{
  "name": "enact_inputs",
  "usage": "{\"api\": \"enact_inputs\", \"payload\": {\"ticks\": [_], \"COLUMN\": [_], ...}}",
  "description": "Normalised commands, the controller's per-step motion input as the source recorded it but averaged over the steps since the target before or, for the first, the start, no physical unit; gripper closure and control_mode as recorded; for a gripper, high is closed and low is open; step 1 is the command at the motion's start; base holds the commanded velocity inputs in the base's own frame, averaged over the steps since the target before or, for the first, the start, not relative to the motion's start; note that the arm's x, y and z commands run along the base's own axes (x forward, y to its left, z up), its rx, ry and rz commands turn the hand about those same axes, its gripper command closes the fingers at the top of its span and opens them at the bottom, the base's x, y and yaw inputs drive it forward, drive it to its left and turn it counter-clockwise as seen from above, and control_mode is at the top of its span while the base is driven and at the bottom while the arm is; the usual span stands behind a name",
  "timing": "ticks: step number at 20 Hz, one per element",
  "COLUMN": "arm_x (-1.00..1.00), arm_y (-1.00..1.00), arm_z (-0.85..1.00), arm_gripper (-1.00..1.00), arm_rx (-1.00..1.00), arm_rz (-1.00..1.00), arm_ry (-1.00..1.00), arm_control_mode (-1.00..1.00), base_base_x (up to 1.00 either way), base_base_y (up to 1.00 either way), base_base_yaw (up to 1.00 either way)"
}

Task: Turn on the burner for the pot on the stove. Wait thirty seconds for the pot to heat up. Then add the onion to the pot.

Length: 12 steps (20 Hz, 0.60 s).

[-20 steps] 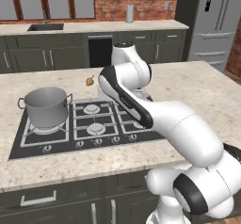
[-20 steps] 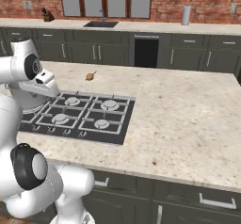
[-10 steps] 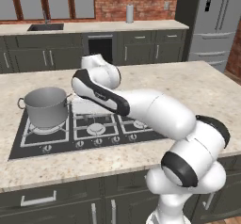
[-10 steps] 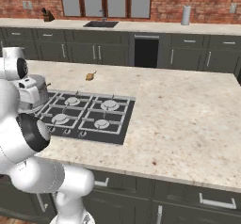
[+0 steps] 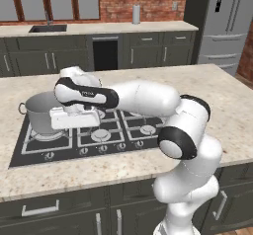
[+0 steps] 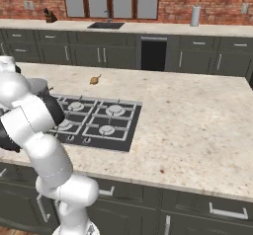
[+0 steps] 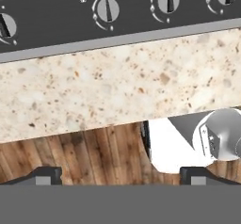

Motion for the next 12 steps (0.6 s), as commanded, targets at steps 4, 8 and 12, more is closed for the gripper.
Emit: {"api": "enact_inputs", "payload": {"ticks": [4,8,12], "arm_x": [0.34,0.27,0.32], "arm_y": [0.61,0.42,0.58], "arm_z": [-0.38,-0.38,-0.29], "arm_gripper": [-1.00,-1.00,-1.00], "arm_rx": [-0.12,-0.16,-0.08], "arm_rz": [-0.16,-0.02,0.00], "arm_ry": [-0.10,-0.06,-0.02], "arm_control_mode": [-1.00,-1.00,-1.00], "base_base_x": [0.00,0.00,0.00], "base_base_y": [0.00,0.00,0.00], "base_base_yaw": [0.00,0.00,0.00]}}
